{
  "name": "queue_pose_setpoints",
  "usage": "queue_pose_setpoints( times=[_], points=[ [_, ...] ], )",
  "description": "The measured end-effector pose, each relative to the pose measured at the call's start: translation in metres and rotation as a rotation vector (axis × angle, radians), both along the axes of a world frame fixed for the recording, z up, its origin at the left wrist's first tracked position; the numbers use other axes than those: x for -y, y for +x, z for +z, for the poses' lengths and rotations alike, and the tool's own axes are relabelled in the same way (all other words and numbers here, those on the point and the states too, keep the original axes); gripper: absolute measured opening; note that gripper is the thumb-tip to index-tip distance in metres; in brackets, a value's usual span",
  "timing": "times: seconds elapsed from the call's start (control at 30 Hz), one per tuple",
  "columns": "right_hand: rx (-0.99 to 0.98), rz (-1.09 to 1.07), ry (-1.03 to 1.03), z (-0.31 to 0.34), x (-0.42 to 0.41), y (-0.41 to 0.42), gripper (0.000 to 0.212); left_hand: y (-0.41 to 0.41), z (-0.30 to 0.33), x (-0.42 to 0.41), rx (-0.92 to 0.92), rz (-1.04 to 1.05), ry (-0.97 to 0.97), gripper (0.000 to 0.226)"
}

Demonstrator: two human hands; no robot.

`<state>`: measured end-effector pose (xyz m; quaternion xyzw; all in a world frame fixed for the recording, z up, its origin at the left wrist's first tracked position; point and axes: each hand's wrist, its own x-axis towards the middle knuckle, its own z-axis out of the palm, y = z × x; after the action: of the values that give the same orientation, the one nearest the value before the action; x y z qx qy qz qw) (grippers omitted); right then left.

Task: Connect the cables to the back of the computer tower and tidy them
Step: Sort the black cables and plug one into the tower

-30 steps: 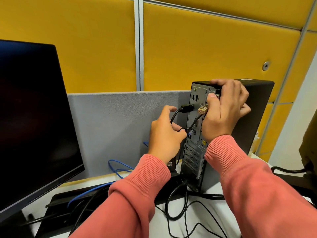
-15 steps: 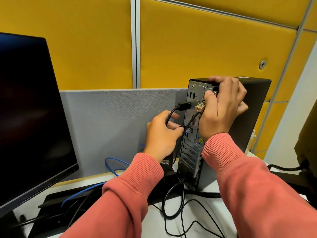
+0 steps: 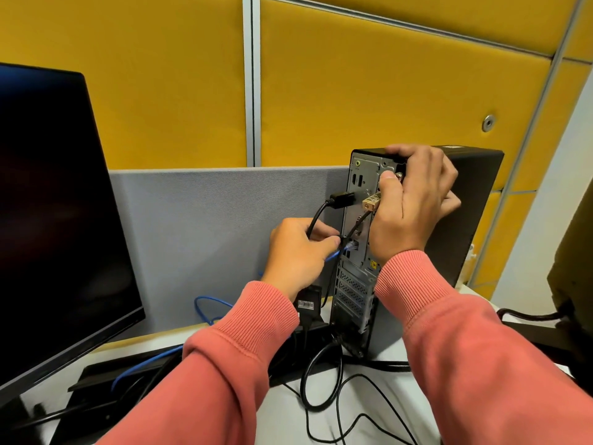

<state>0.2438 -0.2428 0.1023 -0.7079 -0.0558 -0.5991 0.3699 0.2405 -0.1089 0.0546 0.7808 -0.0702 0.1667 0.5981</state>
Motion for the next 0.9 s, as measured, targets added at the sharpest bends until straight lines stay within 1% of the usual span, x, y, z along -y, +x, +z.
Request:
queue_pose_setpoints(
  times=[0.13, 0.3, 0.43, 0.63, 0.77, 0.9],
  points=[
    [-0.003, -0.006, -0.005, -0.0001, 0.0001, -0.0004, 0.027, -0.001, 0.0031, -0.002, -0.12, -0.121, -0.219, 0.012],
    [-0.011, -0.006, -0.003, 0.0003, -0.0014, -0.001, 0.027, 0.0002, 0.005, -0.0033, -0.192, -0.181, -0.309, 0.013],
    [-0.01, -0.01, -0.003, 0.0004, -0.001, -0.0015, 0.026, 0.0013, 0.0033, -0.0019, -0.161, -0.149, -0.247, 0.013],
    [-0.007, -0.005, -0.002, 0.0, -0.0015, -0.0015, 0.026, 0.0004, 0.0051, -0.0016, -0.156, -0.146, -0.229, 0.012],
    [-0.009, -0.003, 0.0, 0.0003, -0.0009, -0.002, 0.026, -0.0002, 0.0041, -0.0037, -0.194, -0.143, -0.185, 0.005],
    [-0.011, 0.001, -0.002, -0.0004, -0.0006, -0.0013, 0.026, 0.002, 0.0008, -0.0096, -0.26, -0.154, -0.12, 0.023]
  ],
)
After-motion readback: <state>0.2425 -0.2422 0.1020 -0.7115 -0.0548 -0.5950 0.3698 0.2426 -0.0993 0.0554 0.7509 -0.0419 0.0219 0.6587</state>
